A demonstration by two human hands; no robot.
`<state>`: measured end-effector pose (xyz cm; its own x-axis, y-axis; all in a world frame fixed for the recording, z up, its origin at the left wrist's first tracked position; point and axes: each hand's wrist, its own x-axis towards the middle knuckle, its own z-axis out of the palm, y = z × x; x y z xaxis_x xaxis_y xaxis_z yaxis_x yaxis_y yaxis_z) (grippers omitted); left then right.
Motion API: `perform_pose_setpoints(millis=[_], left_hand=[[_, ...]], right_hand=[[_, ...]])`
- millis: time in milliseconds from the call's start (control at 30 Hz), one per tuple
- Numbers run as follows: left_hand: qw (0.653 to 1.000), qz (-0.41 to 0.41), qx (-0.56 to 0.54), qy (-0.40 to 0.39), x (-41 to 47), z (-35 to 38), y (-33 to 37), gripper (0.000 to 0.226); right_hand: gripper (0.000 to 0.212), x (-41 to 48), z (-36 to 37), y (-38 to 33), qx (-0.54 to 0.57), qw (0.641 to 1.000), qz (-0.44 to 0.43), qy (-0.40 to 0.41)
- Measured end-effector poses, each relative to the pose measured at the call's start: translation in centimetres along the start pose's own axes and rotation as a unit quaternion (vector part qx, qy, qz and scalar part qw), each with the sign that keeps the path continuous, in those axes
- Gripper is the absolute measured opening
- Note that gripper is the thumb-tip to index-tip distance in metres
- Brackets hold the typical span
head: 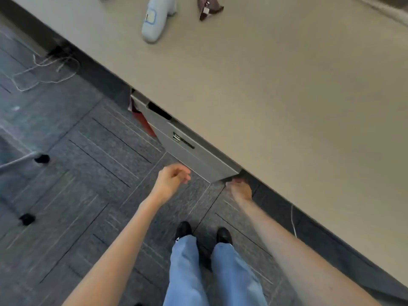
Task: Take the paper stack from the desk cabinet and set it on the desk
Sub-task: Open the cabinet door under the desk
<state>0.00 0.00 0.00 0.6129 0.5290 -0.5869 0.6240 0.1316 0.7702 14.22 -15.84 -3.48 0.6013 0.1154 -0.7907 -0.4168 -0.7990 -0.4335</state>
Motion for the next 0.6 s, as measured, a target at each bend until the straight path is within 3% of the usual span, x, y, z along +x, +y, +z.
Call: perform_pose_setpoints(millis=[233, 400, 600], left_hand=[[0.999, 0.0, -0.025, 0.036, 2.3, 2.0, -4.9, 0.015], [0.997, -0.027, -0.026, 0.062, 3.2, 2.2, -5.4, 0.016], [0.995, -0.044, -0.067, 0.067, 3.8, 3.0, -4.7, 0.03]], right_hand=[[0.054, 4.1, 2.6, 1.3, 0.087, 0.995, -0.029, -0.028], [0.047, 5.8, 2.5, 2.1, 0.08, 0.995, -0.056, -0.009], [0.027, 6.5, 3.3, 4.3, -0.005, 0.993, -0.098, -0.062]])
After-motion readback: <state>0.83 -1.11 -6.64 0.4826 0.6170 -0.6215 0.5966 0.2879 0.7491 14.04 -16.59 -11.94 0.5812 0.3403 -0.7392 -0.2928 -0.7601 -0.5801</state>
